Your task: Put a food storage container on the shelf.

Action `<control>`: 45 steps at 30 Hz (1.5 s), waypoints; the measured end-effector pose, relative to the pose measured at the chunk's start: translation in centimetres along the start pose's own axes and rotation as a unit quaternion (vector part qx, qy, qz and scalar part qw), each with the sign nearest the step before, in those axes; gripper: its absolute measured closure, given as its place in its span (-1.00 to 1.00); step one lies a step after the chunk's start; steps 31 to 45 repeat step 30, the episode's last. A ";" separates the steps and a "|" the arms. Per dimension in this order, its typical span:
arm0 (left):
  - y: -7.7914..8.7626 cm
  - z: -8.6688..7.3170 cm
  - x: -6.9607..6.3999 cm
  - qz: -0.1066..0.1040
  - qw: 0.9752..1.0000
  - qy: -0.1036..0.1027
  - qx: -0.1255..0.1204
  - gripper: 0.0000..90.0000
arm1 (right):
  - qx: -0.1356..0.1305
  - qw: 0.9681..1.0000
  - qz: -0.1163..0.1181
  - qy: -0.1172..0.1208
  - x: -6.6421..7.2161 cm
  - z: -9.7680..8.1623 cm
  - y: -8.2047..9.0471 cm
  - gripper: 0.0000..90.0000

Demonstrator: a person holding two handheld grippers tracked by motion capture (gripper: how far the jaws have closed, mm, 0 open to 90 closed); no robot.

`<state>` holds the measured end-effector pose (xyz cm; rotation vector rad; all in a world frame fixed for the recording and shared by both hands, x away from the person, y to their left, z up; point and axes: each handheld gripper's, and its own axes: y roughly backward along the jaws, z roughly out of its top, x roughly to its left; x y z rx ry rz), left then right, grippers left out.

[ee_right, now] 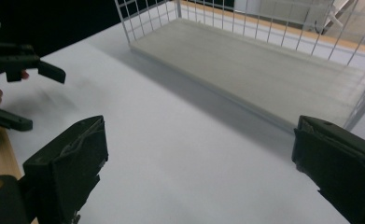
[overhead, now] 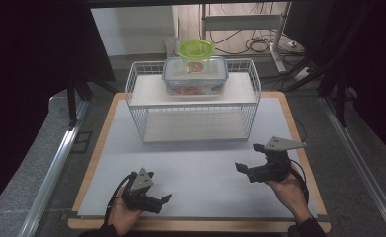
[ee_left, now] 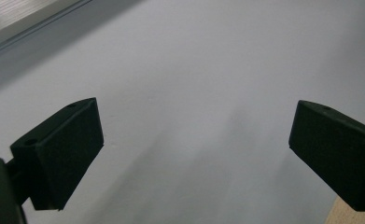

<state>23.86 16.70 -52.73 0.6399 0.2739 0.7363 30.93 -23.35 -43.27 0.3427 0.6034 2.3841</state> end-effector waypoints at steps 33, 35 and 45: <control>-0.3 0.0 -0.1 0.000 1.000 -0.004 0.009 -0.94 | 0.102 0.994 -0.039 -0.004 -0.1 -8.0 -1.2 -0.92; -0.3 0.0 -0.1 0.000 1.000 -0.004 0.009 -0.94 | 0.102 0.994 -0.039 -0.004 -0.1 -8.0 -1.2 -0.92; -0.3 0.0 -0.1 0.000 1.000 -0.004 0.009 -0.94 | 0.102 0.994 -0.039 -0.004 -0.1 -8.0 -1.2 -0.92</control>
